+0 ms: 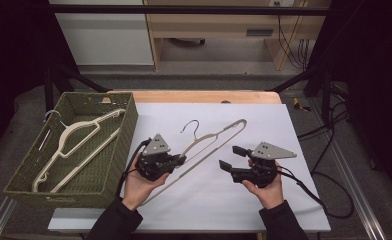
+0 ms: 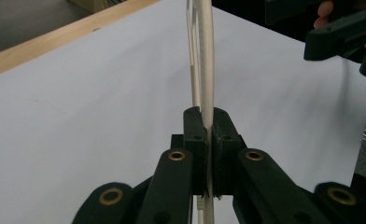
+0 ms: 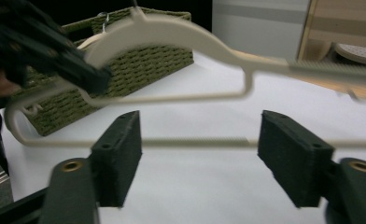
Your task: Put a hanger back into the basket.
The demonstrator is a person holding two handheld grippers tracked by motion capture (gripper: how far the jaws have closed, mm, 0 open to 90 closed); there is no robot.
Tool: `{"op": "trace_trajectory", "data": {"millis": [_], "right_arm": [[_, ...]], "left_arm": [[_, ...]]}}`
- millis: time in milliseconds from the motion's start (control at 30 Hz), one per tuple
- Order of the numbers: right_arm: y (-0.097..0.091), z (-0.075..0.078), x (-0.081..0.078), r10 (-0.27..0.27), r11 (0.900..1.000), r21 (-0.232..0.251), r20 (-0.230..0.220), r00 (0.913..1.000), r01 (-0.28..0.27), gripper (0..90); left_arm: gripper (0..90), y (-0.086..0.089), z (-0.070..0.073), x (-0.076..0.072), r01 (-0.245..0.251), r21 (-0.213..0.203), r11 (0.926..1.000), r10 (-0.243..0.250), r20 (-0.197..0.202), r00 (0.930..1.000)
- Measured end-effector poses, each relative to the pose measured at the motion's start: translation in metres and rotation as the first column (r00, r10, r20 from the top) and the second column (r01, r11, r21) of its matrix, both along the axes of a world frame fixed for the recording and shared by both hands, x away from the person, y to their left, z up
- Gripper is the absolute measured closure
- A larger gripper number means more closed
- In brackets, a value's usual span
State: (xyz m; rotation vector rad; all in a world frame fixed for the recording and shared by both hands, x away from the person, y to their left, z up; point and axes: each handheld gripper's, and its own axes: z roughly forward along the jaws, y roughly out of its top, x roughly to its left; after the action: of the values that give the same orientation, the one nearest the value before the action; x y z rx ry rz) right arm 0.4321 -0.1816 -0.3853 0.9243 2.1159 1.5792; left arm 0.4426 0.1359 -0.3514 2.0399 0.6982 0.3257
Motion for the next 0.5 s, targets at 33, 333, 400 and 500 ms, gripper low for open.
{"op": "trace_trajectory", "data": {"millis": [33, 333, 400, 500], "right_arm": [[-0.002, -0.001, -0.001, -0.003, 1.0000, 0.001, -0.001, 1.0000, 0.003, 24.6], [-0.016, -0.013, -0.005, -0.077, 0.9970, -0.006, -0.033, 0.9965, 0.077, 11.6], [-0.017, -0.015, -0.005, -0.089, 0.9957, -0.027, -0.032, 0.9955, 0.088, 9.5], [-0.018, -0.017, -0.006, -0.098, 0.9950, -0.025, -0.036, 0.9946, 0.097, 8.8]], "left_arm": [[86.9, 0.004, 0.005, -0.001, 0.001, 0.001, 1.0000, -0.001, 0.008, 1.0000], [86.9, 0.044, 0.038, -0.011, -0.018, 0.000, 0.9998, 0.018, 0.068, 0.9975], [86.9, 0.053, 0.042, -0.011, -0.030, 0.002, 0.9995, 0.030, 0.075, 0.9967], [86.9, 0.067, 0.048, -0.011, -0.045, 0.013, 0.9989, 0.044, 0.085, 0.9954]]}}
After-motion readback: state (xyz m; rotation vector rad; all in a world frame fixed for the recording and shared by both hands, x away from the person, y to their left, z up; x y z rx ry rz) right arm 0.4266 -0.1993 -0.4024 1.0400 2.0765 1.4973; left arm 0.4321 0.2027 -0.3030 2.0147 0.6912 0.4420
